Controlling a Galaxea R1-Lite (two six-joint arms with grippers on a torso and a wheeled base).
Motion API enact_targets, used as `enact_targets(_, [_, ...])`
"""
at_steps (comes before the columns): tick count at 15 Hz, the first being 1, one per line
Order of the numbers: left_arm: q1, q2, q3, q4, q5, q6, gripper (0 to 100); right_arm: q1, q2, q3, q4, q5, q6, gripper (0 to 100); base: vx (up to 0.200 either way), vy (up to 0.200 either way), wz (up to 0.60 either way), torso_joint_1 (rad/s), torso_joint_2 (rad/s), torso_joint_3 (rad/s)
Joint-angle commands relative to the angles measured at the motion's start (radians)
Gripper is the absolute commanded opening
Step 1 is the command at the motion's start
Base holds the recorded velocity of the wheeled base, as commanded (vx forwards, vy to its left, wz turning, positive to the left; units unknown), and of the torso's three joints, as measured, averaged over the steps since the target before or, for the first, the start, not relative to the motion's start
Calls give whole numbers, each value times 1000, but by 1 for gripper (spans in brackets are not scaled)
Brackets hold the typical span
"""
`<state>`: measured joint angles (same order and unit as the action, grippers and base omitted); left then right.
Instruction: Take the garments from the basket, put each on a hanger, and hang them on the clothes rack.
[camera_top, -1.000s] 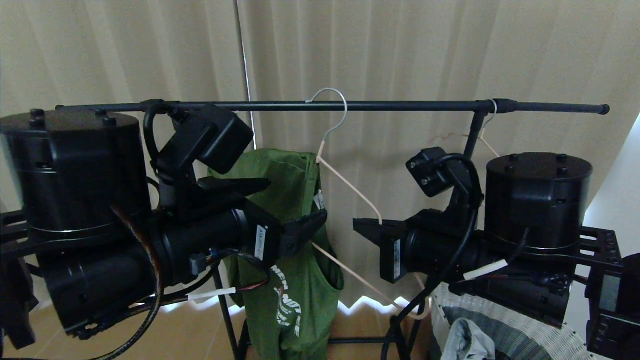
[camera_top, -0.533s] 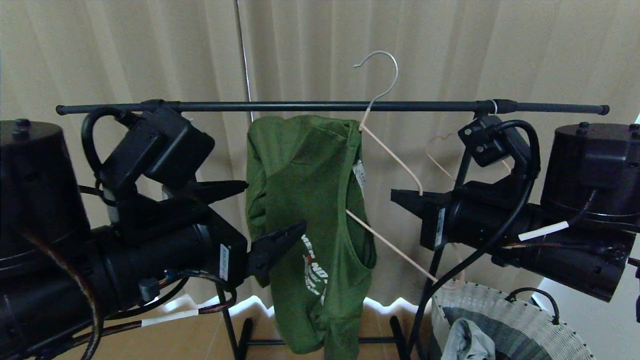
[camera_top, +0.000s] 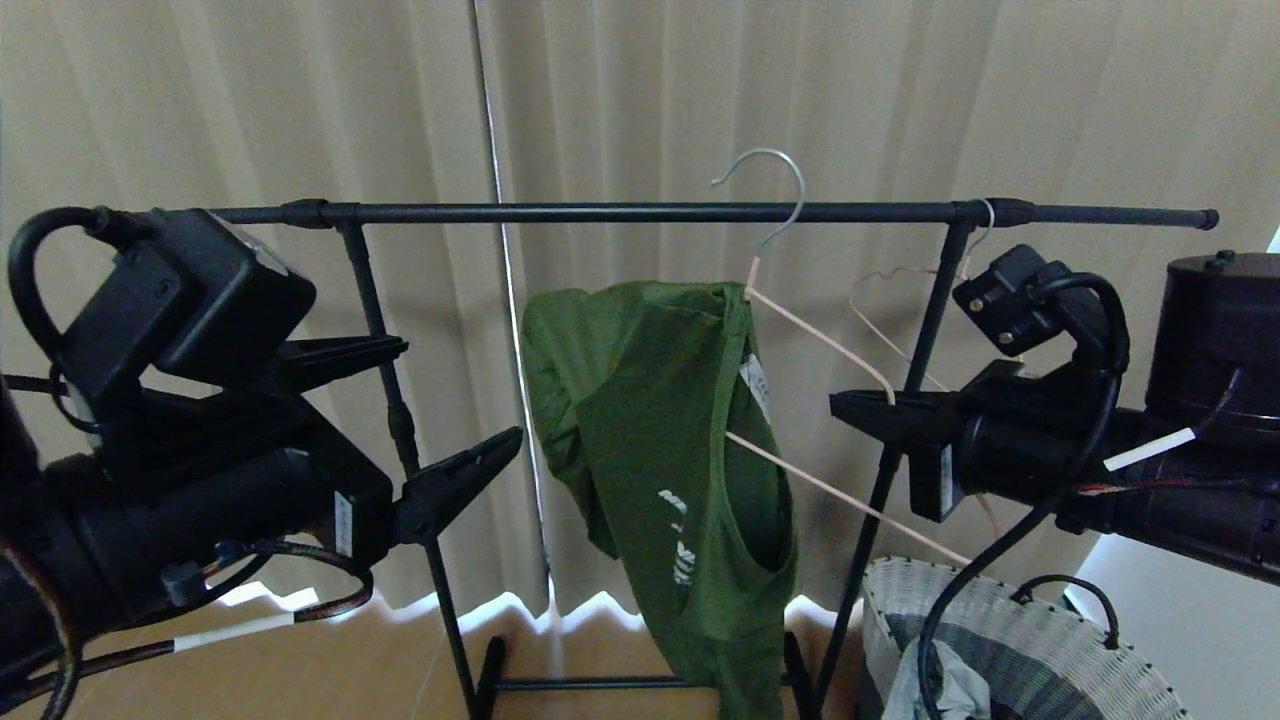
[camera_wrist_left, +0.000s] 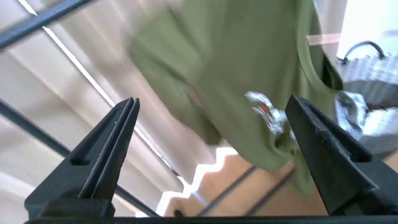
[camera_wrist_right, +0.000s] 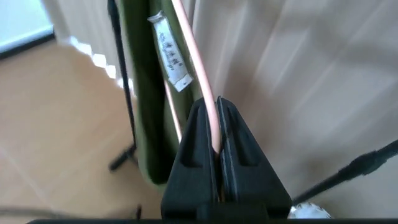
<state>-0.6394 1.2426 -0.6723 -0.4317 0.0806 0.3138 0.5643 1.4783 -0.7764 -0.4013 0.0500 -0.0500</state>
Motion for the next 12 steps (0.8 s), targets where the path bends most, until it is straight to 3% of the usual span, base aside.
enact_targets(1, [10, -46, -3, -1, -58, 4, 100, -10, -7, -6, 12, 25, -8, 0, 0, 0, 0, 0, 0, 0])
enact_targets(4, [93, -45, -16, -1, -156, 108, 100, -9, -10, -9, 15, 77, -59, 0, 0, 0, 0, 0, 0, 0])
enact_targets(7, [188, 2, -46, -4, -325, 232, 100, -3, -18, 22, 13, 116, -114, 0, 0, 0, 0, 0, 0, 0])
enact_targets(12, [165, 130, -90, -7, -424, 410, 100, 36, -7, 37, 2, 185, -143, 0, 0, 0, 0, 0, 0, 0])
